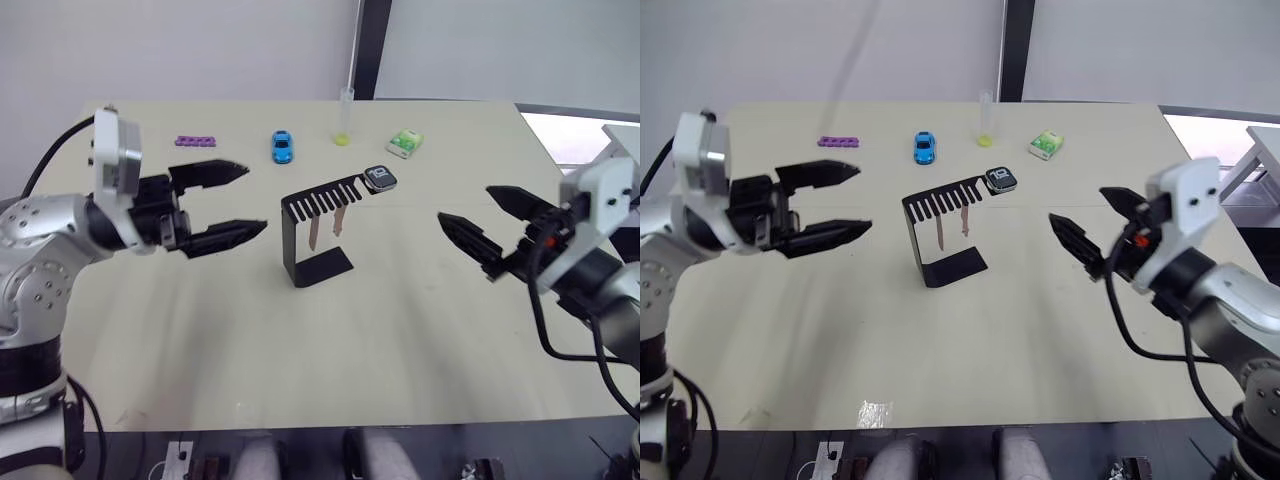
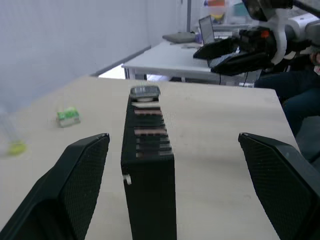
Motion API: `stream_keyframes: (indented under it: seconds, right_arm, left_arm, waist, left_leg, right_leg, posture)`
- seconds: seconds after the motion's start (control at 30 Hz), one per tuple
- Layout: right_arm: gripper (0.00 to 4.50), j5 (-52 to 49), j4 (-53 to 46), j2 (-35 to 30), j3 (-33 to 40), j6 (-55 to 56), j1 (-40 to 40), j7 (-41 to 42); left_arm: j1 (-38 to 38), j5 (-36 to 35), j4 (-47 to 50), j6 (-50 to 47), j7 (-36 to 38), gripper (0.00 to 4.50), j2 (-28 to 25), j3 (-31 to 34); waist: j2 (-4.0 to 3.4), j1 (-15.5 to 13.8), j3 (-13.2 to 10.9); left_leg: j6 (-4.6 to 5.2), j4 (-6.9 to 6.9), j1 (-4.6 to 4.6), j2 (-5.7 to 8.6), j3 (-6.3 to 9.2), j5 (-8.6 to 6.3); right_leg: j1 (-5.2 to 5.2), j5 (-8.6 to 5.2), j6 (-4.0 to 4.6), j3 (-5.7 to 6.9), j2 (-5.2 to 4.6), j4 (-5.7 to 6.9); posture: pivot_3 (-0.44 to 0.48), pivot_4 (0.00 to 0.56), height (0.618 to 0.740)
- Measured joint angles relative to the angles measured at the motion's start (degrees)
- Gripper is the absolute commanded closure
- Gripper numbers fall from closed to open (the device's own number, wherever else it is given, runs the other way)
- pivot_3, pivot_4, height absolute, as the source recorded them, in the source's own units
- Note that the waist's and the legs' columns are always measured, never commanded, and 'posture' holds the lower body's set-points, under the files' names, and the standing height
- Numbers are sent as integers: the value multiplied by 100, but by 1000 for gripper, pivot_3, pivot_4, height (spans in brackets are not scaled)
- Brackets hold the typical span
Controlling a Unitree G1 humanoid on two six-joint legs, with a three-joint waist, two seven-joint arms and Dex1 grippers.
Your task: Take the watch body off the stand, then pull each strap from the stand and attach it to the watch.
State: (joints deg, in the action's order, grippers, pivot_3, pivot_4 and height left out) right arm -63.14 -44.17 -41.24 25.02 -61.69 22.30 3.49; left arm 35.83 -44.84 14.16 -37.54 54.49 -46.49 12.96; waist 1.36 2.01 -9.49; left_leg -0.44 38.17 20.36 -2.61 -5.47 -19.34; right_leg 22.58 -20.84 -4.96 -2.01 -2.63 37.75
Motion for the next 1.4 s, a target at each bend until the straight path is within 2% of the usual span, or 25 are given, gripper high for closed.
stream_keyframes:
  seconds: [0.2,0.33,0.5,0.63,0.7,0.77,1.4]
  right_arm:
    - [0,-454,357,648,-1069,-428,1492,-1655]
    - [0,-333,753,1091,-1609,-606,1992,-2239]
    - [0,-77,1124,1691,-1906,-752,2396,-2826]
    - [0,150,1296,1846,-2012,-841,2490,-2908]
    - [558,241,1327,1909,-2011,-864,2508,-2910]
    - [1334,313,1359,1971,-2014,-875,2561,-2908]
    - [1334,1068,1646,2417,-2130,-1028,2619,-2421]
  left_arm:
    - [568,365,-359,24,-260,33,525,-559]
    - [692,567,-385,77,-385,33,639,-673]
    - [697,703,-377,83,-431,33,725,-745]
    - [689,716,-324,82,-444,33,737,-746]
    - [670,722,-306,82,-451,0,736,-744]
    - [655,722,-294,79,-456,0,736,-745]
    - [594,814,-157,94,-454,0,735,-744]
  waist:
    - [0,46,0]
    - [0,110,1]
    - [0,152,0]
    - [0,143,0]
    - [0,140,0]
    - [-1,141,0]
    - [-1,147,0]
  left_leg:
    - [2,10,34,-3,1,5]
    - [6,43,114,-4,4,8]
    - [6,62,120,-7,6,8]
    - [7,72,120,-7,7,8]
    - [7,69,120,-7,8,8]
    - [7,69,122,-7,8,8]
    - [7,68,122,-6,8,7]
  right_leg:
    - [32,0,0,1,-1,6]
    - [111,1,0,2,-3,58]
    - [117,1,0,2,-3,77]
    - [114,1,0,2,-3,82]
    - [115,1,0,2,-3,81]
    - [116,1,0,3,-3,81]
    - [116,1,0,3,-3,81]
  posture:
    - [0,150,740]
    - [0,150,740]
    - [0,150,740]
    - [0,150,740]
    - [0,150,740]
    - [0,150,740]
    - [0,150,740]
